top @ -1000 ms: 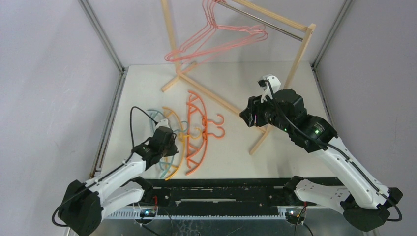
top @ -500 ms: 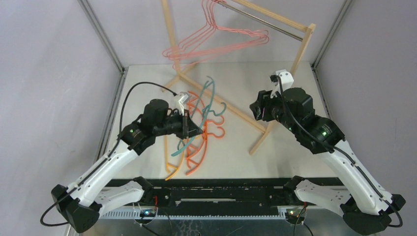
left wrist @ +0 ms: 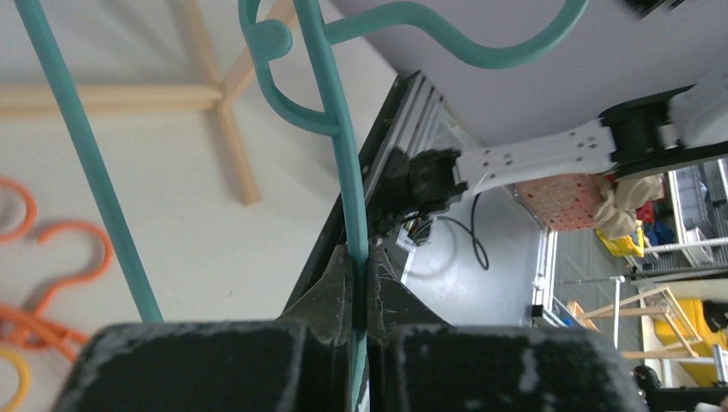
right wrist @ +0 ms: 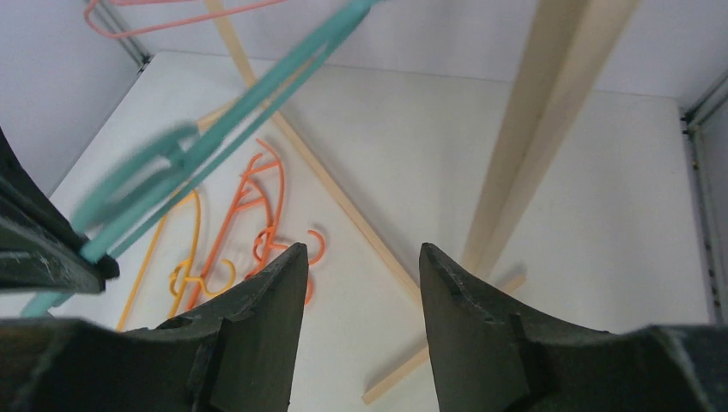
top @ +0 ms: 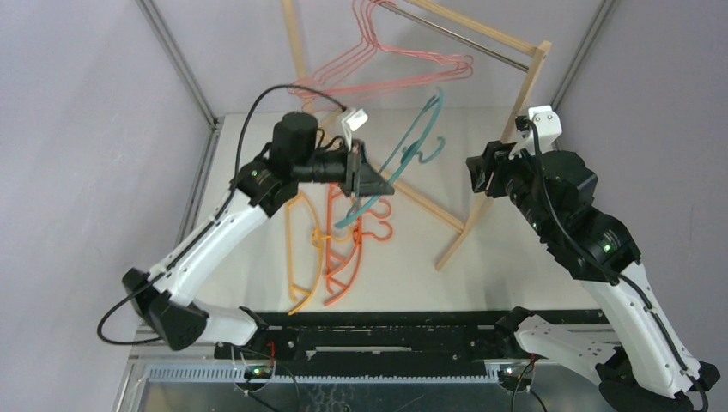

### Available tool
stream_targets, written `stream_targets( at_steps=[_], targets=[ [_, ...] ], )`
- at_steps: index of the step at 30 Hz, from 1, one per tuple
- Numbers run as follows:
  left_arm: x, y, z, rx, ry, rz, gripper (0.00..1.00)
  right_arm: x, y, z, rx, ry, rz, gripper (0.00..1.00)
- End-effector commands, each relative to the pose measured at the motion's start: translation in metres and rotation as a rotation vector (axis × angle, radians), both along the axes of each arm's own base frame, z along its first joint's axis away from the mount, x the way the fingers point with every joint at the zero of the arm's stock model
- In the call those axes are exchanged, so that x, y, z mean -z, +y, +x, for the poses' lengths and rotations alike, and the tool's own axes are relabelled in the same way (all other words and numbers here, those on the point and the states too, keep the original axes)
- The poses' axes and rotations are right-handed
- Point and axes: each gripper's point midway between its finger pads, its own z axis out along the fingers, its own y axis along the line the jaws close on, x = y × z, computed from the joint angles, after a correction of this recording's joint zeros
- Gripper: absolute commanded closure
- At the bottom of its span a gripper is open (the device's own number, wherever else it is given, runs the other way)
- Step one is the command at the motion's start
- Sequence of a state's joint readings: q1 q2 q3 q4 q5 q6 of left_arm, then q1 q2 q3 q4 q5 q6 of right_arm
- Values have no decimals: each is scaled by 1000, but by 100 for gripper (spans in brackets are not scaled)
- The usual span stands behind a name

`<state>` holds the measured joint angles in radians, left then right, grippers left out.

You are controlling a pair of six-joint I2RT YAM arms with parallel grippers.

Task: Organize the hangers

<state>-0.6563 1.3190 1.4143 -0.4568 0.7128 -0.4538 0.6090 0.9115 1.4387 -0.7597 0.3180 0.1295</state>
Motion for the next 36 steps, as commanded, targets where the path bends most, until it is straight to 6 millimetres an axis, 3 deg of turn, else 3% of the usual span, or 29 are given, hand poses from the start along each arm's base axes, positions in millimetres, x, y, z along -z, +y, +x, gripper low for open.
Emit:
stream_targets(
  at_steps=[1,5,11,14,27,36],
  targets=[
    [-67,-25,7,114,-112,-139,100,-27,-21,-4,68,-86,3,41],
    [-93,-48,24,174,-104,-199,100,-31,-31,-8,101,-108,-1,41],
    [-137,-61,26,250,-162,-299,100,-27,-37,-7,127,-111,-13,40],
    [-149,-67,30,268,-147,-361,100,-25,-37,-5,130,-111,-10,39],
    [-168,-81,42,299,-160,-474,100,-20,-38,-1,133,-98,-22,38],
    [-158,-87,72,198,-95,-469,100,-21,-40,-2,138,-96,-28,38]
  ],
)
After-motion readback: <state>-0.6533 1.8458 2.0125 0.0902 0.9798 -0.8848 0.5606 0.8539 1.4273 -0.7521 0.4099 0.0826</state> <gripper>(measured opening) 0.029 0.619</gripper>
